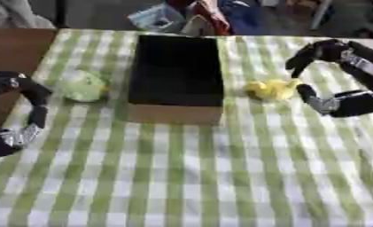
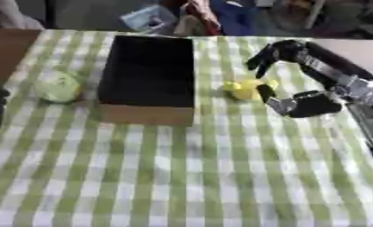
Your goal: Pick up objects on the table and place them in the box.
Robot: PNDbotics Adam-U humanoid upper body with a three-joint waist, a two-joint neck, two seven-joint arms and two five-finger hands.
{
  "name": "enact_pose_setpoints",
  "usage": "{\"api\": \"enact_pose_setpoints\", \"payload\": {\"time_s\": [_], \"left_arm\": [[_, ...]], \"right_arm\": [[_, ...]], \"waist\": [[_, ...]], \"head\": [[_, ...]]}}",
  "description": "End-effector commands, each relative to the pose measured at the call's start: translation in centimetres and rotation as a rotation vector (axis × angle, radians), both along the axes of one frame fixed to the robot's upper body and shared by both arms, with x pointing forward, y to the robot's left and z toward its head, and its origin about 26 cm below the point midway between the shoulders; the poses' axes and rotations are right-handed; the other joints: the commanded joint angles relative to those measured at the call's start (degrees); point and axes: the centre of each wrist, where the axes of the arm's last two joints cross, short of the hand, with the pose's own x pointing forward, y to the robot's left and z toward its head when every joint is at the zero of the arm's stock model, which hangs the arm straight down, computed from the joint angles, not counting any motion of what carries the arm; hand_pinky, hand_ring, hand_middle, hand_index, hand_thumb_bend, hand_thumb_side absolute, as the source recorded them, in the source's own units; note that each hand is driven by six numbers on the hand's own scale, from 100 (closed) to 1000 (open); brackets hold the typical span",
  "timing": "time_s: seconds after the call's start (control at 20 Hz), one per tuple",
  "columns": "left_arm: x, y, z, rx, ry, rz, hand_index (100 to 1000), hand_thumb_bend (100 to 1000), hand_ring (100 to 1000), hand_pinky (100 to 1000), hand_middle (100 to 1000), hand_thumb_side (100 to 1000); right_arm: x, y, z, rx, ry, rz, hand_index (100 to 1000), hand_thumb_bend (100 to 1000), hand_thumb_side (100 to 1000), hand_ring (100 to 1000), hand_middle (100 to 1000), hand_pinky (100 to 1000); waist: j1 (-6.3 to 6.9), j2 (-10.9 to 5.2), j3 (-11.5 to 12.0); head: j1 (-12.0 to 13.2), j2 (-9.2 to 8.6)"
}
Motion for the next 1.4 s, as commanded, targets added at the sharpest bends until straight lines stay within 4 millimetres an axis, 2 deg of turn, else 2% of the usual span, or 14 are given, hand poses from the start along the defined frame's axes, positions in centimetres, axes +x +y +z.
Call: {"api": "enact_pose_setpoints", "payload": {"time_s": [0.05,0.1,0.2,0.25,0.35,0.6,0.95,1.1,1.4], "left_arm": [[-0.2,0.2,0.9,0.018,-0.023,0.0,712,100,503,740,513,113],[-0.2,0.2,0.9,0.018,-0.02,-0.002,712,100,504,740,513,101],[-0.2,0.1,0.9,0.021,-0.015,-0.008,712,157,504,741,513,100],[-0.2,0.1,0.9,0.021,-0.014,-0.011,712,171,504,742,513,100],[-0.2,0.1,0.9,0.021,-0.012,-0.016,711,230,504,742,513,166],[-0.2,0.2,1.0,0.024,-0.012,-0.017,711,258,505,741,514,191],[0.4,1.7,2.7,0.104,-0.061,0.046,708,270,510,721,519,100],[1.3,2.9,4.1,0.182,-0.095,0.099,708,279,515,713,524,100],[4.2,5.7,5.7,0.373,-0.085,0.16,715,380,529,702,541,112]], "right_arm": [[-0.1,-0.6,1.1,-0.01,-0.026,-0.012,799,100,109,627,674,750],[-0.1,-0.6,1.1,-0.008,-0.026,-0.012,799,100,163,626,673,750],[-0.1,-0.6,1.1,-0.004,-0.028,-0.013,799,100,246,625,672,749],[-0.1,-0.6,1.1,-0.003,-0.028,-0.013,799,100,256,625,671,748],[-0.1,-0.6,1.1,-0.003,-0.03,-0.014,800,100,278,625,671,748],[-0.1,-0.7,1.1,-0.003,-0.03,-0.016,801,100,291,625,671,748],[-0.1,-0.7,1.0,-0.008,-0.028,-0.016,801,100,300,625,671,748],[-0.1,-0.6,1.0,-0.011,-0.026,-0.013,801,100,301,625,671,748],[0.0,-0.4,1.1,-0.016,-0.025,-0.004,801,100,306,625,671,748]], "waist": [[0.21,-0.78,-0.05],[0.21,-0.78,-0.04],[0.2,-0.79,-0.03],[0.19,-0.8,-0.03],[0.17,-0.8,-0.02],[0.16,-0.8,-0.02],[0.48,-1.01,-0.21],[0.65,-1.13,-0.47],[1.0,-1.18,-1.26]], "head": [[-0.05,-0.67],[-0.07,-0.68],[-0.07,-0.72],[-0.06,-0.73],[-0.07,-0.77],[-0.09,-0.8],[-0.02,-0.78],[0.18,-0.78],[0.74,-0.78]]}}
